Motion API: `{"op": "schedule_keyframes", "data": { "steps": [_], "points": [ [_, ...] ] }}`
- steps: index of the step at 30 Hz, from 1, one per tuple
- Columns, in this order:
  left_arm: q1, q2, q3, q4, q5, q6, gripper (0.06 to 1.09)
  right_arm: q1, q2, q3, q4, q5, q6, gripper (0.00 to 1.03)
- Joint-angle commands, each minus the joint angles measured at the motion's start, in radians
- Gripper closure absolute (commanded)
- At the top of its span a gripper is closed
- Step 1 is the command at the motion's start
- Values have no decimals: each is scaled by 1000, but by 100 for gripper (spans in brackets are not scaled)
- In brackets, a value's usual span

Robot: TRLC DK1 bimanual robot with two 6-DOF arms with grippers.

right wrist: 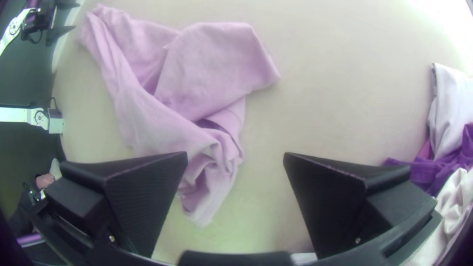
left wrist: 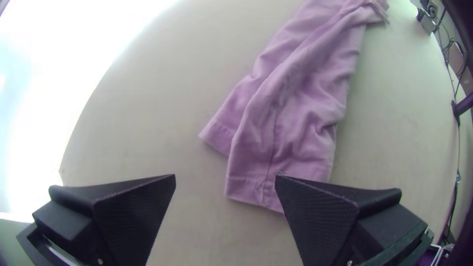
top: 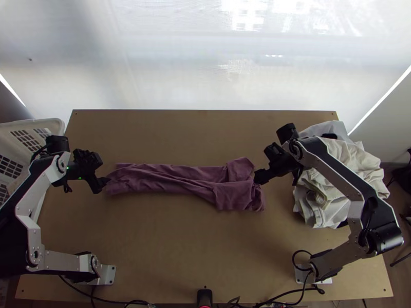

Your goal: Fold the t-shirt

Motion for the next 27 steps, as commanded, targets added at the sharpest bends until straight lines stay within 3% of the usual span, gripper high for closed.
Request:
{"op": "schedule_keyframes", "data": {
  "steps": [1, 7, 14, 20, 27],
  "points": [
    [55, -52, 15, -20, 4, -9, 11, -15, -88, 5, -26, 42, 33, 5],
    [41, -30, 77, -130, 4, -150, 11, 36, -141, 27, -52, 42, 82, 5],
    [42, 111, 276, -535, 77, -257, 11, 160, -118, 48, -77, 42, 68, 5],
    [41, 177, 341, -680, 126, -318, 11, 287, -101, 57, -63, 147, 76, 5],
    [36, 206, 393, -764, 191, -340, 14, 329, -49, 111, -18, 156, 120, 12]
  ]
}}
